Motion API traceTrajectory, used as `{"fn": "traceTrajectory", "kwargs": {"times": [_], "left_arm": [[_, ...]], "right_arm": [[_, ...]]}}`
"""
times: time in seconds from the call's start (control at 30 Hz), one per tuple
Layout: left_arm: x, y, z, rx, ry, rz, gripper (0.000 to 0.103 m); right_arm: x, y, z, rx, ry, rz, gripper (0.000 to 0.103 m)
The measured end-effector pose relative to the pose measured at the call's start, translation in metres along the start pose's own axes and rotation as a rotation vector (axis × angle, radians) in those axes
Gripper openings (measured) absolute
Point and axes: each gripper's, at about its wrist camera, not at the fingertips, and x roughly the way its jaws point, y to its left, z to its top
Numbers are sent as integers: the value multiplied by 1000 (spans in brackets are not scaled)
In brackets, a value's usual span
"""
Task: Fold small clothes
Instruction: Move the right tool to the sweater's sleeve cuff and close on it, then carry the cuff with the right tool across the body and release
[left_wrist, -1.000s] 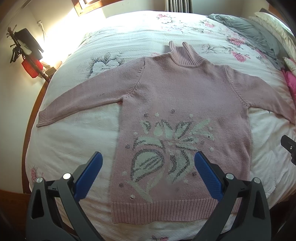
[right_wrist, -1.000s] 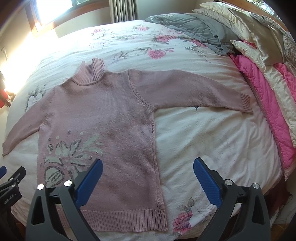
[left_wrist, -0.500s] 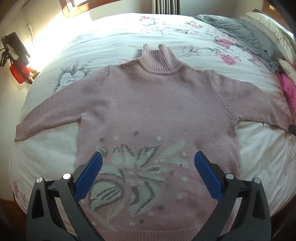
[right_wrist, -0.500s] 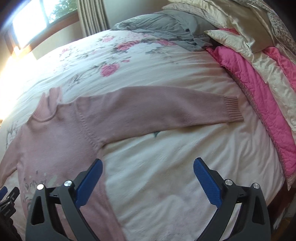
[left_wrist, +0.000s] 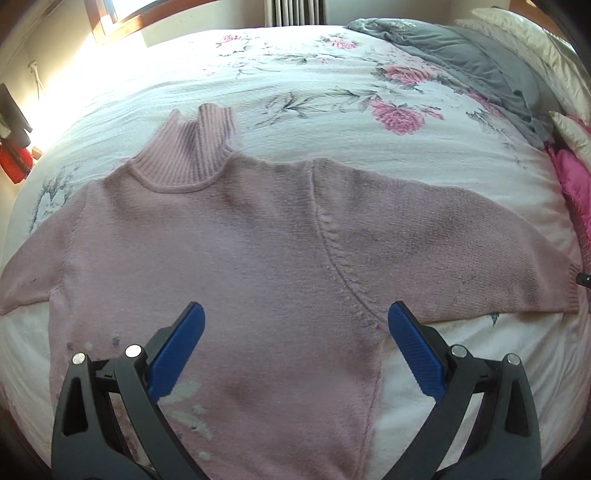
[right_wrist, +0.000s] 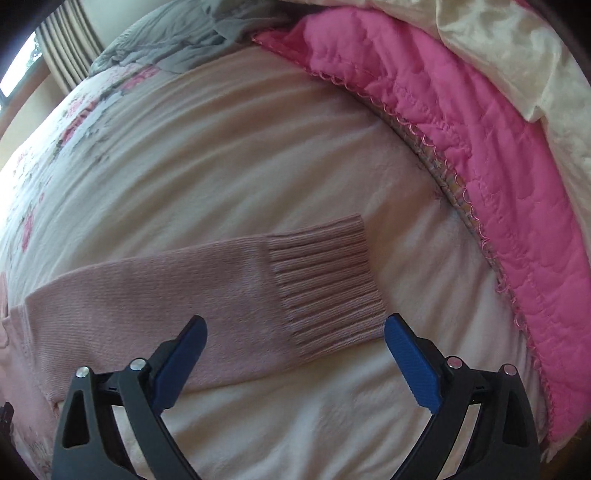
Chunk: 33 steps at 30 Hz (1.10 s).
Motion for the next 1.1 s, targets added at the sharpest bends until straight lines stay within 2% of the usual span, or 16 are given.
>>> {"fn": "traceTrajectory", "kwargs": {"times": [0.13,0.2,0.33,0.37,0.4,0.43,0.5,0.57,0.7,0.9,1.0,1.1], "left_arm": [[14,-31,10,16,-2,-10,99],[21,-42,14,22,2,-10,99],[30,-51,18,29,5,-3,99],[32,-51,18,30,5,0,99],[33,-50,17,28,7,4,99],[34,-48,16,24,11,7,99],[35,-42,13,13,16,11,99],[35,-33,9,9,19,17,99],[34,-15,7,-13,19,24,99],[34,5,8,-47,30,-5,99],[31,5,10,-46,31,-37,99],[28,-3,12,-36,33,-83,99]], "right_arm": [[31,-29,10,13,67,29,94],[44,-38,10,15,95,74,92],[52,-45,9,5,82,145,90],[51,-45,8,-2,70,170,75],[48,-44,7,-8,63,209,56],[45,-42,6,-11,58,229,49],[34,-37,2,-31,26,235,26],[20,-30,-4,-43,-6,255,18],[-16,0,-19,-99,-83,390,16],[-46,101,-47,-285,-106,527,16],[-41,153,-59,-372,-88,531,16],[-22,184,-76,-418,-42,534,17]]}}
